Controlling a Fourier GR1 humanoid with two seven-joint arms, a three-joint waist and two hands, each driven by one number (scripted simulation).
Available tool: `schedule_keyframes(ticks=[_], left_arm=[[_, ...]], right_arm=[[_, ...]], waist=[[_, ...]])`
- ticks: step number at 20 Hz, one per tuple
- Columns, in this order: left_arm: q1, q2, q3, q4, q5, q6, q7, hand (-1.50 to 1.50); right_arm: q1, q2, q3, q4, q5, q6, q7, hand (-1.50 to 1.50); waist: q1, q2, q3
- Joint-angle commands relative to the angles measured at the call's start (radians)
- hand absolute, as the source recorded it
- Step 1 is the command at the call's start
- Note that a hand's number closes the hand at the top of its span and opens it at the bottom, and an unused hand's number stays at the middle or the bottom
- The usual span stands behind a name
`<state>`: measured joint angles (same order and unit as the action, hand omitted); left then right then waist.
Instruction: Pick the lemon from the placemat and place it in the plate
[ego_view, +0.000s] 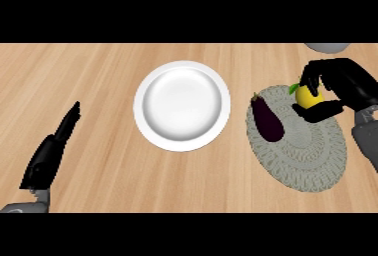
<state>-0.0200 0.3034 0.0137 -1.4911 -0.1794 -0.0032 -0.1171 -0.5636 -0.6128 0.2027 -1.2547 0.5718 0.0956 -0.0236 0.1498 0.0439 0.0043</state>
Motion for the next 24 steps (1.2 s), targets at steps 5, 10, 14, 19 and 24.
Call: schedule_keyframes(ticks=[5, 10, 14, 19, 24], left_arm=[[-0.002, -0.008, 0.006, 0.016, -0.012, 0.017, 0.013, 0.00], [0.040, 0.014, 0.046, 0.032, -0.003, 0.018, -0.028, 0.00], [0.090, 0.004, 0.052, -0.068, 0.004, 0.026, 0.040, 0.00], [0.105, -0.015, 0.056, -0.016, -0.023, 0.050, -0.015, 0.00], [0.110, -0.013, 0.079, 0.023, 0.004, 0.018, -0.058, 0.00]], right_arm=[[-0.233, 0.040, -0.102, 0.233, -0.104, -0.067, -0.439, 1.50], [-0.415, 0.104, -0.088, 0.389, -0.166, 0.105, -0.562, 1.50], [-0.474, 0.200, -0.072, 0.440, -0.143, 0.088, -0.605, 1.50], [-0.617, 0.328, -0.067, 0.500, -0.138, 0.129, -0.493, 1.50], [-0.608, 0.467, -0.020, 0.499, -0.097, 0.099, -0.391, 1.50]], waist=[[-0.046, -0.012, 0.001], [-0.074, -0.026, -0.004], [-0.105, -0.038, -0.003], [-0.119, -0.040, -0.005], [-0.129, -0.042, -0.005]])
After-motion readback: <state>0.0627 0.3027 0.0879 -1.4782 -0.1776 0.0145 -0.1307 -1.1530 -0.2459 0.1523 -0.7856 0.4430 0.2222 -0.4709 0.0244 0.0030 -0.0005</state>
